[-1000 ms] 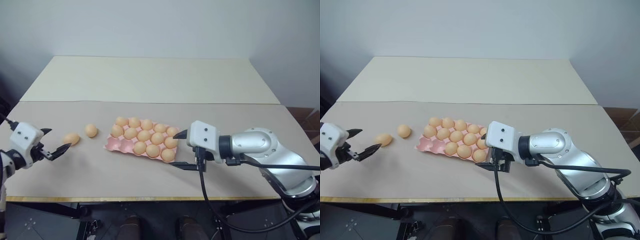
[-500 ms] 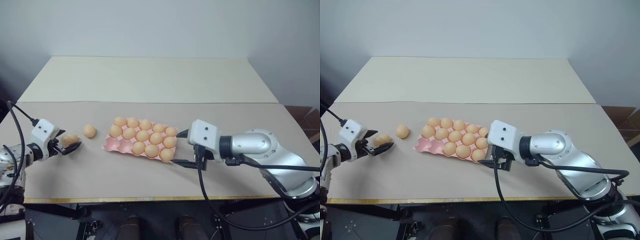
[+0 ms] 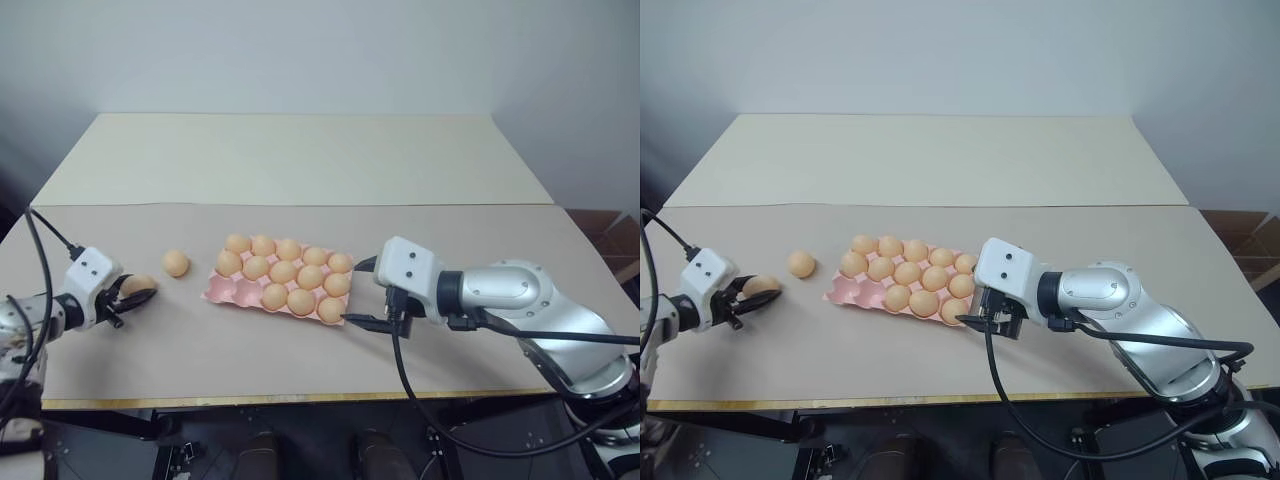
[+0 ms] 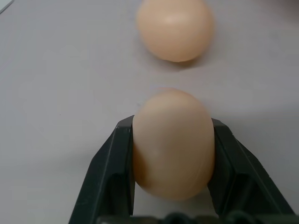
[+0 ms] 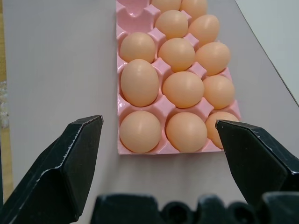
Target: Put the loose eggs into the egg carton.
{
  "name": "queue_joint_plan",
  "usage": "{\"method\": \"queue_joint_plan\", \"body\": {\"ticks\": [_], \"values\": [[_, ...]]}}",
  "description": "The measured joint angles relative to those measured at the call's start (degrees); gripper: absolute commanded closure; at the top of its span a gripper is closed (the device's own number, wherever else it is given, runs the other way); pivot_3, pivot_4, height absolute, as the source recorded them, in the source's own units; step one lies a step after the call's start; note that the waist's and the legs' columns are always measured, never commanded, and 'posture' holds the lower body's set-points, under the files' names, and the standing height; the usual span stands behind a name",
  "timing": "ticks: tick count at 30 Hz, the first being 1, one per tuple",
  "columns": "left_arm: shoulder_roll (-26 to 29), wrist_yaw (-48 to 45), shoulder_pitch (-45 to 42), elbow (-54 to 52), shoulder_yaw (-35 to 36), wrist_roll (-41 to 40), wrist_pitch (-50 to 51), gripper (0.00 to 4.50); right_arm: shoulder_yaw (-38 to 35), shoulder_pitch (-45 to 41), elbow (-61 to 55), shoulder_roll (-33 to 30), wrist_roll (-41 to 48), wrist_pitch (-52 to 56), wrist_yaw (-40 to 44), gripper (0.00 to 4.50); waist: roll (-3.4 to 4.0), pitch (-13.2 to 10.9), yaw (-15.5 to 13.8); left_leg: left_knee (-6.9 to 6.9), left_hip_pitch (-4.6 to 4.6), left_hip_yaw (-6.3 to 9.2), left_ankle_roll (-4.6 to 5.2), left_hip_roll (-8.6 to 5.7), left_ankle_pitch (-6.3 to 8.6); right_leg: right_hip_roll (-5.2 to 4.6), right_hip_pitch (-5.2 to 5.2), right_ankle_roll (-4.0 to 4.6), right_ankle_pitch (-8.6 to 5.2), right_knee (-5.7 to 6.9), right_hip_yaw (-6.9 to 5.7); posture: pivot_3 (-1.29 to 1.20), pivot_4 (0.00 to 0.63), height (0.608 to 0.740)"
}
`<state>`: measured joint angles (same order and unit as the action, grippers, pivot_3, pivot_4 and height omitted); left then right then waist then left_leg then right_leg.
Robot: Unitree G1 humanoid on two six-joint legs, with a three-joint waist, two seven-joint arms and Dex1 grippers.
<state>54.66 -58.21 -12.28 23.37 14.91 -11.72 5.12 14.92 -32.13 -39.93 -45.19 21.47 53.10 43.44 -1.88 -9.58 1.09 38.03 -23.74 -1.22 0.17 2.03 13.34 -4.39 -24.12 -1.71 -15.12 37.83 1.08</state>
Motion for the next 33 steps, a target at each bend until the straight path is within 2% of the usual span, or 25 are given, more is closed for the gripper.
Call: {"method": "queue_joint_plan", "body": {"ticks": [5, 7, 10, 17, 21, 27, 29, 32, 33], "values": [[2.65, -7.89, 4.4, -14.69, 8.89, -11.69, 5.8, 2.83, -0.16, 0.73, -0.71, -0.27, 0.05, 0.19, -0.52, 0.0, 0.01, 0.0, -0.55, 0.07, -0.01, 0.09, -0.01, -0.03, -0.01, -0.07, 0.04, 0.0, 0.0, 0.04, -0.01, 0.0, 0.15, 0.74], [1.14, -11.29, 3.53, -18.56, 10.17, -17.77, 7.35, 2.83, -0.22, 0.83, -1.1, -0.29, 0.05, 0.21, -0.86, 0.0, 0.02, 0.0, -0.71, 0.15, 0.0, 0.02, 0.0, -0.05, -0.01, -0.06, 0.09, 0.0, 0.0, 0.04, -0.01, 0.0, 0.15, 0.74], [-3.66, -13.73, 0.48, -19.79, 8.77, -21.58, 7.52, 2.83, -0.9, 1.02, -1.63, -0.62, 0.09, 0.82, -1.14, 0.0, 0.02, 0.0, -0.69, 0.19, -0.01, -0.13, 0.0, -0.09, -0.01, 0.01, 0.09, 0.0, 0.0, 0.08, -0.04, 0.0, 0.15, 0.74], [-13.24, -15.89, -7.64, -17.5, -1.74, -21.08, 6.41, 2.83, -3.72, 0.98, -3.65, -1.44, 0.23, 2.58, -2.45, 0.0, 0.0, 0.02, -0.47, 0.24, -0.04, -0.13, 0.01, -0.09, -0.01, 0.07, 0.09, -0.01, 0.0, 0.13, -0.04, 0.0, 0.15, 0.74], [-15.94, -17.51, -12.22, -12.23, -5.91, -18.13, 3.65, 2.83, -5.55, 1.13, -5.28, -1.53, 0.59, 4.54, -3.5, 0.0, -0.01, 0.02, -0.41, 0.25, -0.04, -0.12, 0.01, -0.08, -0.02, 0.11, 0.08, 0.0, 0.0, 0.14, -0.06, 0.0, 0.15, 0.74], [-16.47, -20.26, -16.45, -6.27, -8.67, -15.54, 1.15, 2.83, -6.65, 1.61, -7.05, -1.26, 1.34, 6.75, -5.71, 0.0, -0.01, 0.02, -0.25, 0.25, -0.05, -0.11, 0.02, -0.08, -0.01, 0.11, 0.07, 0.0, 0.0, 0.13, -0.04, 0.0, 0.15, 0.74], [-16.48, -21.77, -16.95, -4.78, -9.48, -15.35, 1.11, 2.16, -6.69, 1.63, -7.31, -0.97, 1.46, 7.18, -6.55, 0.0, -0.01, 0.02, -0.27, 0.25, -0.05, -0.12, 0.02, -0.09, -0.01, 0.1, 0.08, 0.0, 0.0, 0.14, -0.04, 0.0, 0.15, 0.74], [-16.8, -23.22, -17.44, -2.97, -10.35, -14.81, 0.01, 1.4, -6.69, 1.69, -7.65, -0.91, 1.67, 7.37, -7.49, 0.0, -0.01, 0.02, -0.32, 0.26, -0.05, -0.12, 0.02, -0.09, -0.01, 0.1, 0.08, -0.01, 0.0, 0.14, -0.04, 0.0, 0.15, 0.74], [-17.1, -23.5, -17.68, -2.53, -10.37, -14.78, -0.37, 1.0, -6.69, 1.69, -7.72, -0.91, 1.71, 7.38, -7.64, 0.0, -0.01, 0.02, -0.32, 0.26, -0.06, -0.11, 0.02, -0.09, -0.01, 0.1, 0.08, -0.01, 0.0, 0.13, -0.04, 0.0, 0.15, 0.74]]}}
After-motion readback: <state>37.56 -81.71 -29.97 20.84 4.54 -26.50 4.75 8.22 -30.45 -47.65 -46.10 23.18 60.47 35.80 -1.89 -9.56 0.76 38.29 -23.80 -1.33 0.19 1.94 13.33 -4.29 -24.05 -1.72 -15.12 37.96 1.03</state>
